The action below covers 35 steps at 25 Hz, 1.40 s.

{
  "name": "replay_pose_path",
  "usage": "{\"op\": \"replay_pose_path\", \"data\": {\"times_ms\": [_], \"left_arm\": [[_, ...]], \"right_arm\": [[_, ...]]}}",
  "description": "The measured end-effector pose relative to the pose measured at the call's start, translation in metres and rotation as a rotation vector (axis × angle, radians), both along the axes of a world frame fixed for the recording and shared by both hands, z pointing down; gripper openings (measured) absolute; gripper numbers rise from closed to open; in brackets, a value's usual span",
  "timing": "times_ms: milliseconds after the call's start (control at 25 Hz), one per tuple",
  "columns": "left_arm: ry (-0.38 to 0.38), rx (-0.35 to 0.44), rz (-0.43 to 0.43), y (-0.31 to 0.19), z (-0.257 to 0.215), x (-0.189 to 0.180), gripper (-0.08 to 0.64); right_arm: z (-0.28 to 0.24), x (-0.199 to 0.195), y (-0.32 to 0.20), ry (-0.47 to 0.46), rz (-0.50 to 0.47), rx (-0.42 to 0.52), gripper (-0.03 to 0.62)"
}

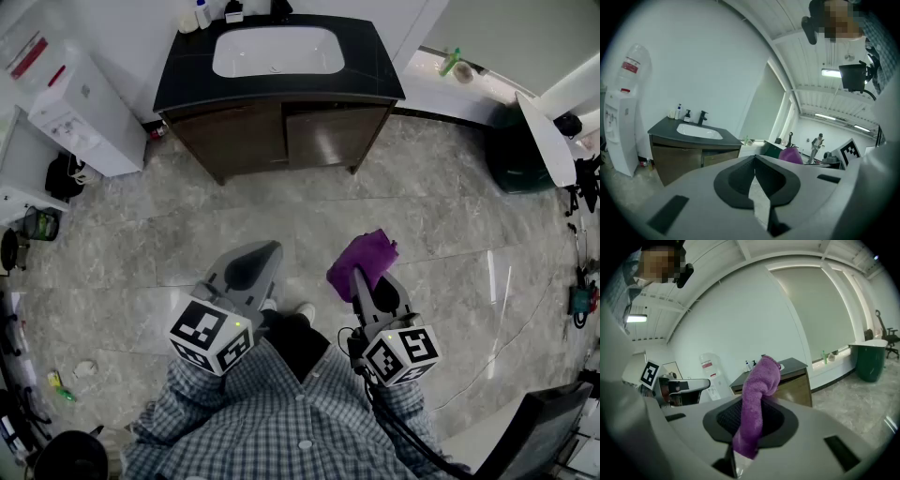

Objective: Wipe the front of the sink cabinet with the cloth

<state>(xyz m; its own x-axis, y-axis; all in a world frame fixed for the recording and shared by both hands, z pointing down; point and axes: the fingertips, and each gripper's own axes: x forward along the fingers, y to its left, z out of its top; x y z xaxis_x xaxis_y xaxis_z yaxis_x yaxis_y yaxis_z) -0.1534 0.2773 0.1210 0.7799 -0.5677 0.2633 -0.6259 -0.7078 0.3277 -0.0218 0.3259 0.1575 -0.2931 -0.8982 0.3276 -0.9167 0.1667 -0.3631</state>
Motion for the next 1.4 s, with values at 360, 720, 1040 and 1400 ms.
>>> {"op": "replay_pose_path", "data": {"times_ms": [360,720,1040,1400], "left_arm": [[-0.003,-0.004,-0.010,-0.003,0.003,0.004,0.011],[-0.013,0.003,-0.034,-0.013,0.002,0.011,0.011],[-0.029,0.038,-0.085,-0.023,-0.012,0.025,0.011],[-0.037,0.039,-0.109,-0.026,-0.010,0.052,0.011]], "right_arm": [[0.005,0.004,-0.004,-0.012,-0.004,-0.005,0.077],[0.007,0.023,-0.016,-0.015,0.018,-0.001,0.077],[-0.004,0.053,-0.029,-0.051,0.022,0.027,0.077],[-0.002,0.076,-0.044,-0.046,-0.010,0.057,0.077]]}}
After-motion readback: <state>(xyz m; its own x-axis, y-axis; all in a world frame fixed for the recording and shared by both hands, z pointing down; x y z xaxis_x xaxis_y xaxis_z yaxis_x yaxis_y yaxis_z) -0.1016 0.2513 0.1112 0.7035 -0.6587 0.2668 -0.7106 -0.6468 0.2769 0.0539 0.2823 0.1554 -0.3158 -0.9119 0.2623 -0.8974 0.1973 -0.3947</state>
